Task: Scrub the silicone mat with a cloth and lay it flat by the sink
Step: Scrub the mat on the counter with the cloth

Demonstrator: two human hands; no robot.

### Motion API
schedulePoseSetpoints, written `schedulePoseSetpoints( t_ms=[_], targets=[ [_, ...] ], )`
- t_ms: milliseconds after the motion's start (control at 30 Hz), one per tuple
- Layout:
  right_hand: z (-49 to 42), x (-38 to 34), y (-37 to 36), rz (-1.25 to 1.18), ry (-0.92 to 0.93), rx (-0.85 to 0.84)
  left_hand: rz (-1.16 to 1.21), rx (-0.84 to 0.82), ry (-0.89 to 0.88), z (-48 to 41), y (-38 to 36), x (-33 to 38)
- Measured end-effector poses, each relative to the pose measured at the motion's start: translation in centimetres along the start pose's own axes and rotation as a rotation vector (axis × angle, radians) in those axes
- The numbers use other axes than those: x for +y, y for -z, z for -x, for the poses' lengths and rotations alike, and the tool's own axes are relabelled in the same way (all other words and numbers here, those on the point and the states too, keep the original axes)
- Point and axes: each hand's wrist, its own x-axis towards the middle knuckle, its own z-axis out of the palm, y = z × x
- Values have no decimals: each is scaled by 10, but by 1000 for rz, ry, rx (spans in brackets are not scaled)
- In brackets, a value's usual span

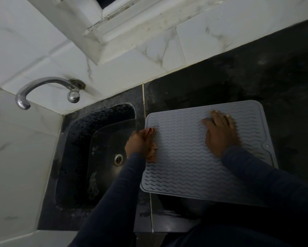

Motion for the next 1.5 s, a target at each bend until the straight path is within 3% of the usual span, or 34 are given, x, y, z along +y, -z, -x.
schedulePoseSetpoints(
  t_ms=[67, 200, 267, 367, 500, 567, 700, 767, 833, 900, 967, 1133, 1200, 1300, 1433, 1500],
  targets=[
    [0, 0, -1, 15, -2, 6, 105, 41, -66, 13, -12, 26],
    [-1, 0, 1, 81, 0, -39, 107, -88, -460, 61, -55, 96],
    [-2, 1, 2, 97, 8, -48, 89, -84, -501, 70, -62, 111],
    [-1, 3, 1, 94, 8, -28, 161, -85, -349, 49, -51, 82],
    [1, 1, 0, 53, 20, -1, 159, 13, 41, 2, -20, 2],
    [1, 0, 1, 53, 18, -5, 120, 17, 89, -8, -7, -16],
    [1, -1, 2, 62, 1, -8, 218, 44, -154, 10, -12, 19],
    [1, -3, 2, 105, -17, -37, 286, -25, -338, 31, -33, 53],
    [1, -3, 4, 104, -8, -56, 209, -118, -536, 49, -53, 86],
    [2, -1, 5, 111, 3, -62, 137, -123, -613, 55, -61, 101],
    [1, -1, 3, 118, -11, -66, 108, -114, -573, 45, -58, 89],
    [3, -2, 5, 95, -17, -63, 146, -21, 14, -5, -17, 8],
    [3, -2, 6, 86, -14, -65, 83, 7, 64, -16, -2, -6],
    [4, -2, 7, 57, -15, -44, 126, 36, -83, -2, -3, 19],
    [1, -1, 4, 91, -8, -44, 71, -88, -475, 43, -46, 80],
    [0, -2, 4, 102, -9, -42, 32, -84, -522, 55, -57, 94]
  ],
)
